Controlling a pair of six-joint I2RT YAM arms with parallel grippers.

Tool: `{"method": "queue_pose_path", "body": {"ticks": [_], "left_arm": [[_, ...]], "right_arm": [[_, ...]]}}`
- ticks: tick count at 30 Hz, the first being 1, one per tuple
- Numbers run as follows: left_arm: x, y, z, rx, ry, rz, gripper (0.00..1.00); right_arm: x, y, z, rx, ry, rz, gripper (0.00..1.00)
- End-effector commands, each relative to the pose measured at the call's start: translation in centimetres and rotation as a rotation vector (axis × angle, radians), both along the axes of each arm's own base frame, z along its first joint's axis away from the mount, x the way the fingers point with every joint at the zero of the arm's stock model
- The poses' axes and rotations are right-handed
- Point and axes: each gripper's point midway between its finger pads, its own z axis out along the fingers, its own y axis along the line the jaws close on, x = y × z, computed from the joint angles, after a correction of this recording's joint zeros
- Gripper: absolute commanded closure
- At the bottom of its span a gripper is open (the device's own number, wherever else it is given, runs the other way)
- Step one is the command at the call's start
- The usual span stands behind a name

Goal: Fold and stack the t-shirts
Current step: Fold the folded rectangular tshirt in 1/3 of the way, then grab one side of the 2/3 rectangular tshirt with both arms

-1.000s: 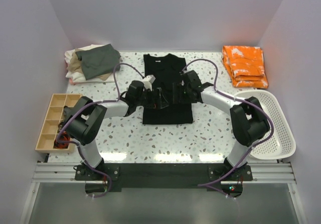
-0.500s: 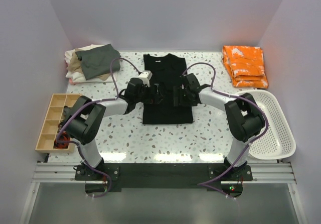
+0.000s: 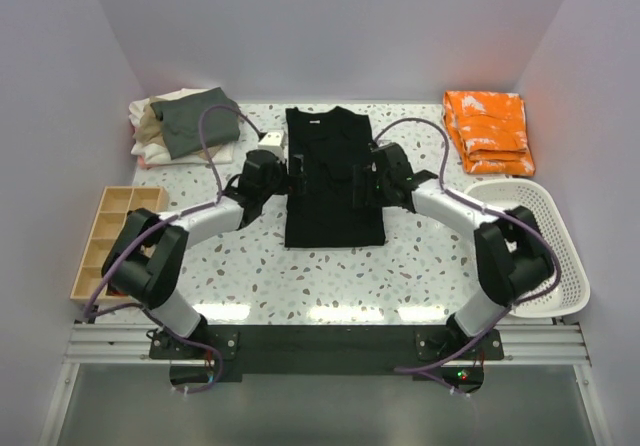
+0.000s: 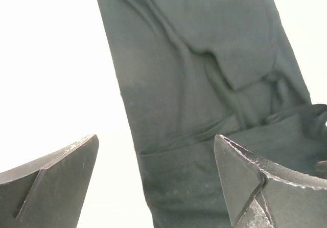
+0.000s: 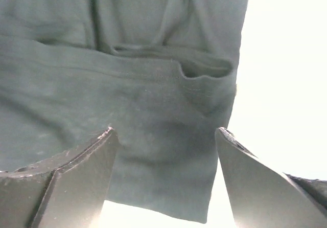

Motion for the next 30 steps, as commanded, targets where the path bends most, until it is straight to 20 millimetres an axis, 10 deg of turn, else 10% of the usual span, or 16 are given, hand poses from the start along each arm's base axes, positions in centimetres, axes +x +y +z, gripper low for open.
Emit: {"method": "queue_pose_path", "body": {"ticks": [1, 10, 30], "left_arm": [[-0.2, 1.9, 4.6, 0.003, -0.053, 0.079, 0.00], [-7.9, 0.9, -1.5, -0.122, 0.223, -0.036, 0.00], [-15.4, -0.8, -3.7, -0.357, 0.304, -0.200, 0.12]], "right_arm": [[0.9, -2.4, 6.2, -0.033, -0.152, -0.061, 0.18], [-2.6, -5.4, 3.9, 0.001, -0.032, -0.106, 0.16], [-9.2, -3.0, -3.0, 0.273, 0.272, -0.041, 0.17]]}}
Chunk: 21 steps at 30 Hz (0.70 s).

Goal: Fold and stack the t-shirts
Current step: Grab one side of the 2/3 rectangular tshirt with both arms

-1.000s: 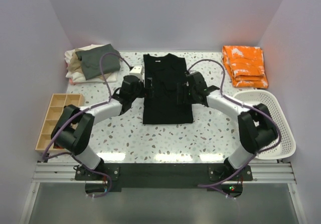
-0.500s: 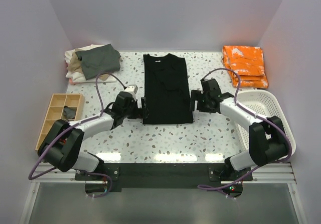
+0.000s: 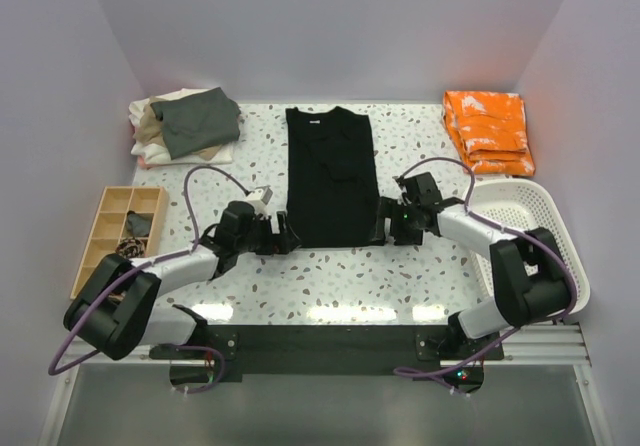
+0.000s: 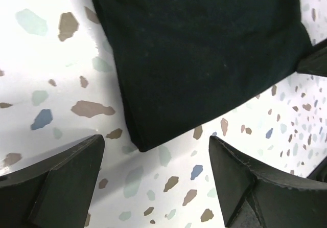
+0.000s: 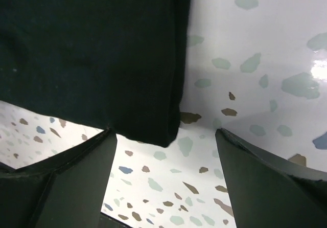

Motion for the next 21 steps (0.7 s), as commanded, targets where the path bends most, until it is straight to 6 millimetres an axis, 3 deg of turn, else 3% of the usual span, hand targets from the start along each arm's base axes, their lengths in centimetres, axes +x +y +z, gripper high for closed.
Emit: {"method": "queue_pose_path", "body": {"ticks": [1, 8, 9, 12, 13, 16, 17, 18, 21], "left_arm": [[-0.1, -1.7, 0.9, -0.112, -0.023, -0.047, 0.15], [0.0, -2.1, -0.4, -0.132, -0.014, -0.060, 0.31], [0.1, -2.2, -0.4, -0.139, -0.024, -0.061, 0.34], [0.3, -2.5, -0.9, -0.148, -0.012, -0.059, 0.54], [0.3, -2.5, -1.2, -0.144, -0.004, -0.058, 0.69], [0.5, -2.5, -1.5, -0.135, -0.002, -0.057, 0.90], [0.7, -2.4, -1.6, -0.125, -0.003, -0.051, 0.96], [0.8, -2.3, -1.6, -0.117, -0.006, -0.050, 1.00], [1.3, -2.2, -1.1, -0.095, -0.025, -0.054, 1.00]], "right_arm": [[-0.6, 1.3, -0.7, 0.087, 0.036, 0.006, 0.17], [-0.2, 2.6, -2.0, 0.150, 0.063, 0.022, 0.22], [-0.4, 2.9, -2.3, 0.161, 0.081, 0.028, 0.26], [-0.3, 3.4, -2.8, 0.187, 0.096, 0.036, 0.41], [-0.2, 3.5, -2.8, 0.195, 0.090, 0.040, 0.52], [-0.2, 3.9, -2.9, 0.219, 0.081, 0.058, 0.72], [-0.2, 4.0, -2.8, 0.227, 0.076, 0.062, 0.75], [-0.2, 4.0, -2.8, 0.230, 0.071, 0.062, 0.78], [-0.2, 4.3, -2.4, 0.255, 0.043, 0.070, 0.90]]}}
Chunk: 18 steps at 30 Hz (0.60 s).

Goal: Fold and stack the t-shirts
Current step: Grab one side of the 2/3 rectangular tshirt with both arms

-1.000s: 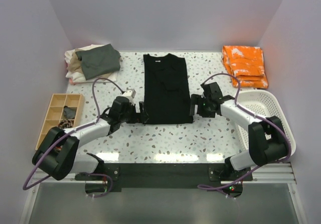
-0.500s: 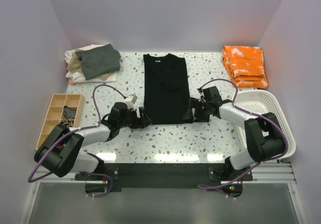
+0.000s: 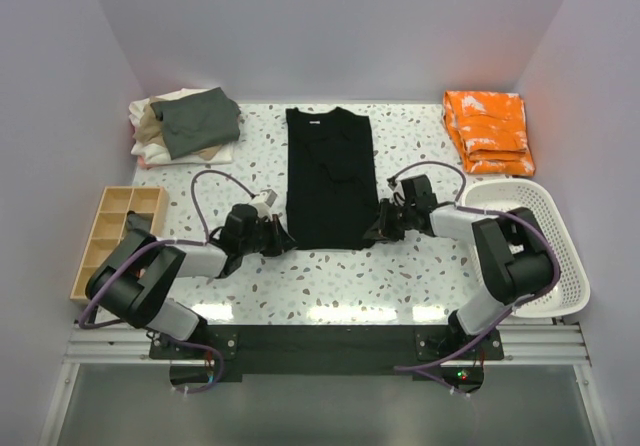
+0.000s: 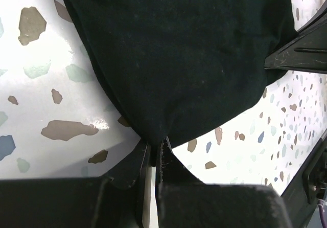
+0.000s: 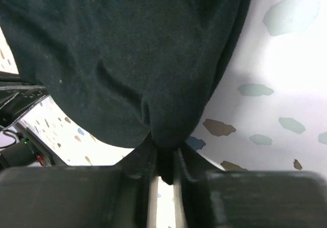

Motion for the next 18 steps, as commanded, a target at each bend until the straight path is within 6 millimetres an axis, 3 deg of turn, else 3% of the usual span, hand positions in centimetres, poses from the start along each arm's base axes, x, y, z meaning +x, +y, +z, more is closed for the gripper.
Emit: {"method": "queue_pose_path", "body": {"ticks": [1, 7, 11, 12, 14, 15, 18], "left_arm": [[1.3, 0.1, 0.9, 0.036, -0.060, -0.013, 1.00], [-0.7, 0.7, 2.3, 0.038, -0.040, -0.019, 1.00], [-4.1, 0.9, 2.5, 0.036, 0.000, -0.033, 1.00], [-5.0, 0.1, 3.6, 0.009, -0.018, -0.050, 1.00], [-6.3, 0.1, 3.8, 0.026, -0.005, -0.042, 1.00], [-7.3, -0.8, 5.1, -0.006, -0.024, -0.063, 1.00], [-8.8, -1.1, 6.6, -0.033, -0.026, -0.055, 1.00]], "right_arm": [[-1.4, 0.0, -0.7, 0.014, 0.011, 0.018, 0.93], [-3.4, -0.8, 1.0, 0.009, -0.014, 0.025, 0.98], [-5.5, -0.9, 2.9, 0.041, -0.045, 0.042, 0.98], [-6.7, -1.1, 2.8, 0.038, -0.030, 0.049, 0.98], [-7.7, -1.3, 3.3, 0.046, -0.037, 0.054, 0.98], [-8.8, -1.4, 4.2, 0.061, -0.053, 0.061, 0.98], [-10.1, -1.9, 6.2, 0.078, -0.111, 0.052, 0.98]]}}
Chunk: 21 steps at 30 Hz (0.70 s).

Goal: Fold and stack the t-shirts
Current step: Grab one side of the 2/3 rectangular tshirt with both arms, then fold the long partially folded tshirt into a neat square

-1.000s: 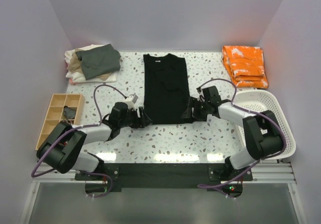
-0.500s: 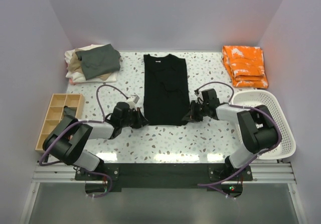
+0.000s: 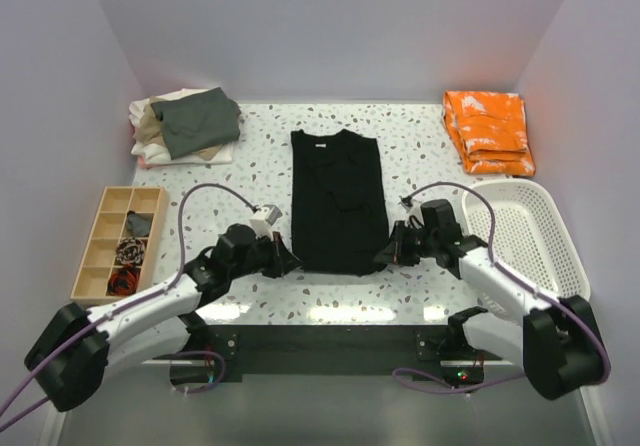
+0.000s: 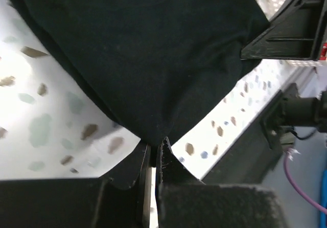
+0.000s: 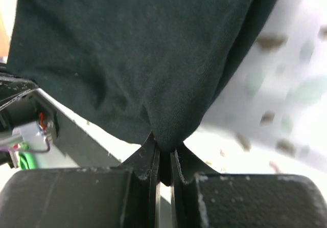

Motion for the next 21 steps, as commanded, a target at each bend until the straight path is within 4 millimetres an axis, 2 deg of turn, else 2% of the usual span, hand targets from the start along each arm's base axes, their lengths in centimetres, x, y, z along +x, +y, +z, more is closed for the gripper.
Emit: {"method": "queue_pose_path", "body": {"ticks": [1, 3, 6, 9, 11, 12, 13, 14, 16, 17, 21], "left_arm": [[-2.2, 0.6, 0.7, 0.002, 0.056, 0.054, 1.00], [-2.3, 0.7, 2.2, -0.012, 0.042, 0.067, 1.00], [-1.2, 1.0, 4.5, -0.008, -0.008, 0.104, 1.00], [0.3, 0.9, 6.3, 0.031, -0.054, 0.126, 1.00], [2.1, 0.5, 7.4, 0.059, -0.090, 0.159, 1.00], [2.7, 0.3, 7.8, 0.071, -0.108, 0.163, 1.00], [3.7, -0.3, 8.6, 0.075, -0.126, 0.168, 1.00], [4.3, -0.4, 8.9, 0.091, -0.143, 0.175, 1.00], [6.2, -1.1, 9.9, 0.114, -0.175, 0.201, 1.00], [6.9, -1.2, 10.0, 0.138, -0.189, 0.204, 1.00], [10.2, -2.0, 10.2, 0.170, -0.207, 0.222, 1.00]], "right_arm": [[-2.8, -0.6, 2.5, 0.027, -0.032, 0.011, 0.97], [-3.0, -0.9, 4.3, 0.031, -0.083, 0.000, 0.96], [-2.3, -1.1, 6.3, 0.028, -0.145, -0.014, 0.93], [-0.9, -1.3, 7.8, 0.002, -0.208, -0.018, 0.91], [0.1, -1.3, 7.9, -0.025, -0.211, -0.015, 0.92], [1.0, -1.2, 9.0, -0.029, -0.241, -0.016, 0.92], [1.6, -1.2, 8.6, -0.054, -0.226, -0.015, 0.92], [2.6, -1.0, 9.6, -0.062, -0.259, -0.011, 0.93], [3.8, -1.0, 9.3, -0.092, -0.250, -0.013, 0.93], [5.0, -0.9, 10.2, -0.103, -0.278, -0.022, 0.93], [8.0, -0.4, 10.4, -0.137, -0.294, -0.022, 0.92]]}}
